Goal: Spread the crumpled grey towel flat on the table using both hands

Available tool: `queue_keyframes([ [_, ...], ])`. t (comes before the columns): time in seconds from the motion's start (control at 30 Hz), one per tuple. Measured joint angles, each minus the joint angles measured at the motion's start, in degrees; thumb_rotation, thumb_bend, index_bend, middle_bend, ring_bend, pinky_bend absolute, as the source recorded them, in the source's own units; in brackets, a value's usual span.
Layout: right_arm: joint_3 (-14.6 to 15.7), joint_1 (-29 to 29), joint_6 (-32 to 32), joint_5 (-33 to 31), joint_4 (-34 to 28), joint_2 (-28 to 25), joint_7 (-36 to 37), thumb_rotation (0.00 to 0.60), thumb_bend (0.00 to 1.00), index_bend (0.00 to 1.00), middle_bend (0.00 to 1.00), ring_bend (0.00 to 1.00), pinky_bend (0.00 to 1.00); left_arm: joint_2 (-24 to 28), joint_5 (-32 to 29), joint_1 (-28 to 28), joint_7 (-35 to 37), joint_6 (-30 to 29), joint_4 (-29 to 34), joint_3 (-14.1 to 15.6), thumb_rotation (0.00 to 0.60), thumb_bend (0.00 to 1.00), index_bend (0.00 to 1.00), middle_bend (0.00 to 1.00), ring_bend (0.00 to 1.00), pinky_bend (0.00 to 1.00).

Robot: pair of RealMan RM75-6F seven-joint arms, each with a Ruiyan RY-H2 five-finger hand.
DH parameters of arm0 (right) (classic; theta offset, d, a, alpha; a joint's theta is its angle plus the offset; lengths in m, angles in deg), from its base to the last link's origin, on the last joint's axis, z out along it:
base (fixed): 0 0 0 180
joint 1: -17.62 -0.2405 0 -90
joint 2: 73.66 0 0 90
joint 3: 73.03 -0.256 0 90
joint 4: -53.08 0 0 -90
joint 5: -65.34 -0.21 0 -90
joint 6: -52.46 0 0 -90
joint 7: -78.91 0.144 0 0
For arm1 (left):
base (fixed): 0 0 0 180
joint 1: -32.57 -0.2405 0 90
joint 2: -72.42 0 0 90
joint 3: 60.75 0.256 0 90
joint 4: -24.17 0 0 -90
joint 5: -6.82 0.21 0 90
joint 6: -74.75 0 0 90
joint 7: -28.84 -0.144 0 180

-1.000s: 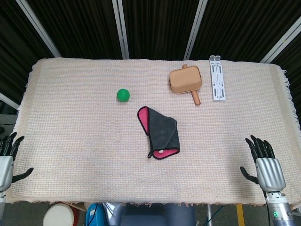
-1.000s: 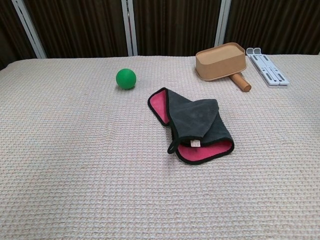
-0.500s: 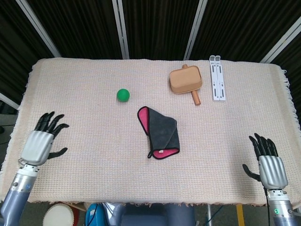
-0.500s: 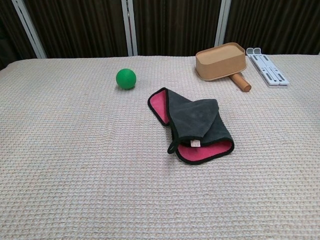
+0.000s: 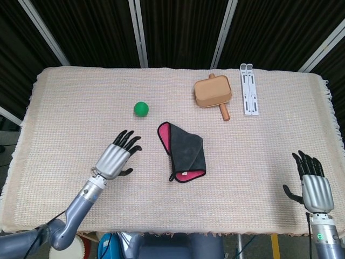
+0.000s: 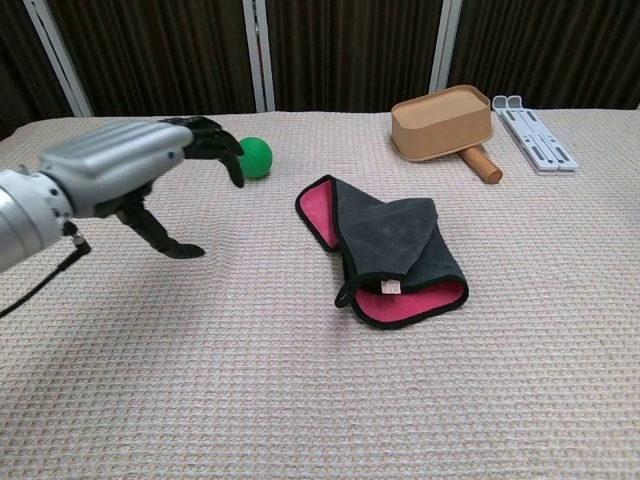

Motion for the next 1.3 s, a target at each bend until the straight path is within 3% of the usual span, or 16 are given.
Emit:
queue_keyframes([
  [0.33, -0.6, -0.3, 1.2, -1.4, 0.8, -0.4, 2.4, 0.600, 0.28, 0.00, 0.00, 0.00, 0.00, -12.1, -0.8, 6.5, -2.9, 1.2, -8.3, -1.2, 0.600, 0.17, 0.37, 0.13, 0.00, 0.06],
  [0.57, -1.0, -0.2, 1.2, -1.8, 0.8, -0.8, 3.8, 0.600, 0.28, 0.00, 0.00, 0.00, 0.00, -17.9, -0.6, 8.3, -3.5, 0.1, -12.3, -0.2, 0.600, 0.17, 0.38, 0.13, 0.00, 0.06],
  [1.3, -1.3, 0.1, 0.6, -1.6, 0.1, -1.7, 6.1, 0.600, 0.28, 0.00, 0.00, 0.00, 0.00, -24.9, -0.5, 9.4, -3.1, -3.4, -18.7, 1.6, 0.600, 0.17, 0.38, 0.12, 0.00, 0.06],
])
